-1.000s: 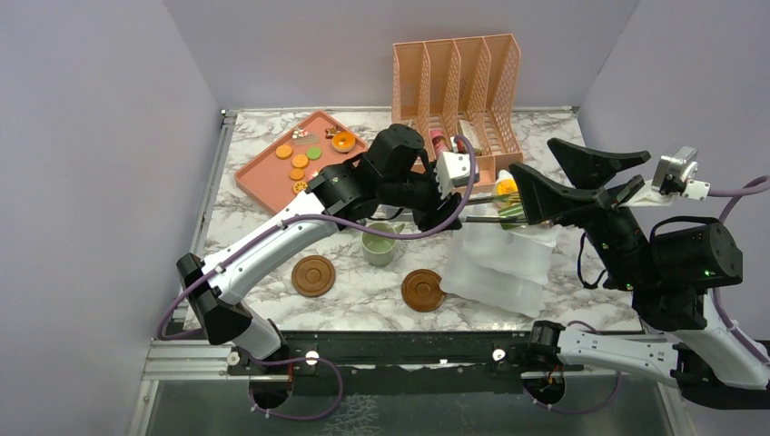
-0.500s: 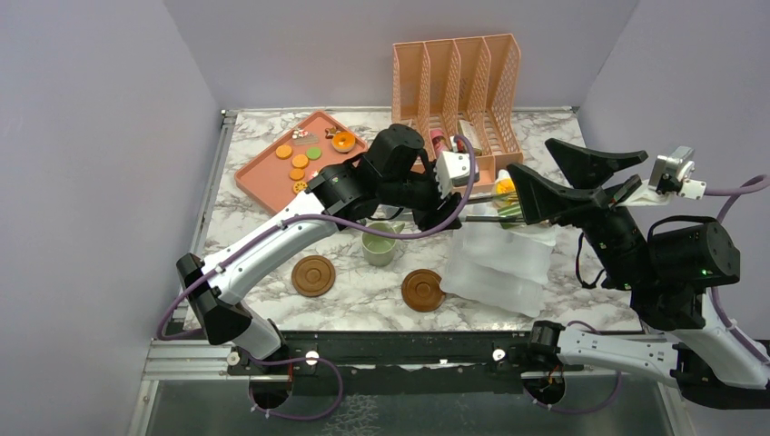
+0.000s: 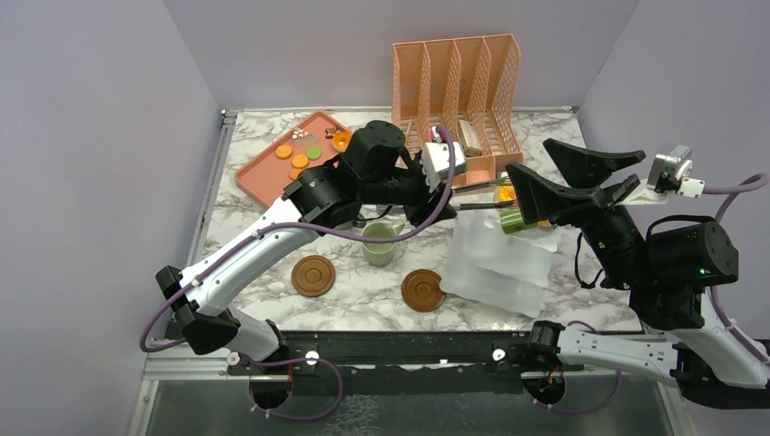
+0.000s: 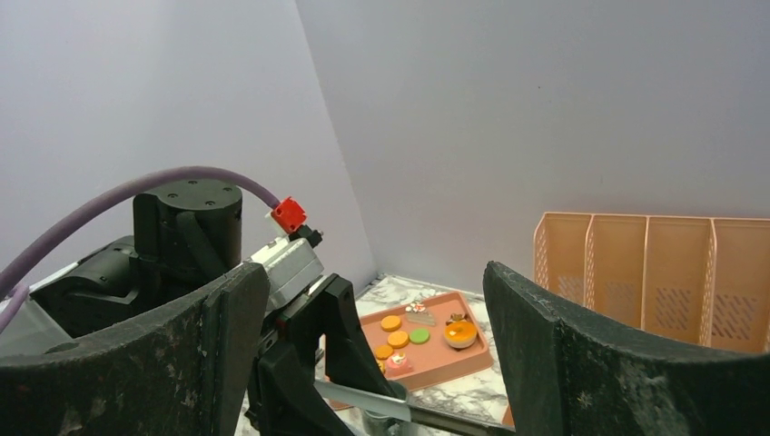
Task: Serve the afternoon tea
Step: Pick up the desert from the tray.
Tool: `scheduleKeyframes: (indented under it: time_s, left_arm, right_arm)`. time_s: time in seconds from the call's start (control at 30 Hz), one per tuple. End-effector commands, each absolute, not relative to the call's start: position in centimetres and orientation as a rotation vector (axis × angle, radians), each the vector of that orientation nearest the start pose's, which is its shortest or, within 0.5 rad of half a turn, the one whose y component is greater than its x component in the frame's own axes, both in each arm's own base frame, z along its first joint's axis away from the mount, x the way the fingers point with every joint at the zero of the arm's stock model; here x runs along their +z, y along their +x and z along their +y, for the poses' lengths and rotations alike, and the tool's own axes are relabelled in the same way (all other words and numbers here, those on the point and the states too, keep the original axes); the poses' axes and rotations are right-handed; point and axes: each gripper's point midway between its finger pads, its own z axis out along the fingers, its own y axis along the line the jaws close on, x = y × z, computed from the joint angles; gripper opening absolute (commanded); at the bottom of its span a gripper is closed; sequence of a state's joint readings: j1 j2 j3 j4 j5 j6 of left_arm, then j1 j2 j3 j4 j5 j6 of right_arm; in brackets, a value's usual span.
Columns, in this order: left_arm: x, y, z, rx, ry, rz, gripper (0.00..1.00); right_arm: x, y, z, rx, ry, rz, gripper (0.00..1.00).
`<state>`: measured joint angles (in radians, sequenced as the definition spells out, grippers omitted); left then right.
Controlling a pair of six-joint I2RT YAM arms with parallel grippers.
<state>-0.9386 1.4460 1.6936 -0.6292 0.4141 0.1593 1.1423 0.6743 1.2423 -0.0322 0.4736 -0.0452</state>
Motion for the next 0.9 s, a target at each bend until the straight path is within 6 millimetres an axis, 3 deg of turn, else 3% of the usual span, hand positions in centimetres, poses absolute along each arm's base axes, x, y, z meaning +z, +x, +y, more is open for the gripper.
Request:
scheduleKeyframes:
  time_s: [0.0, 0.13, 0.57, 0.73, 0.87]
  left_arm:
    - [39.1, 19.7, -36.5, -0.877, 1.202, 1.524, 0.47]
    - [38.9, 20.2, -35.5, -0.829, 1.152, 1.553, 0.47]
    - [36.6, 24.7, -32.8, -0.581, 0.945, 1.697, 0.45]
    - [36.1, 27.6, -30.8, -0.501, 0.813, 1.767, 0.45]
    - [34.5, 31.1, -28.0, -0.462, 0.67, 1.879, 0.45]
  right_arm:
    - [54.2, 15.8, 15.9, 0.762, -0.225, 1.106, 0.94]
    - [53.9, 15.9, 16.3, 0.761, -0.239, 1.118, 0.94]
    - [53.1, 16.1, 17.4, 0.764, -0.27, 1.152, 0.94]
    - [52.3, 16.4, 18.0, 0.753, -0.284, 1.169, 0.94]
    - [51.9, 16.4, 18.2, 0.746, -0.299, 1.183, 0.94]
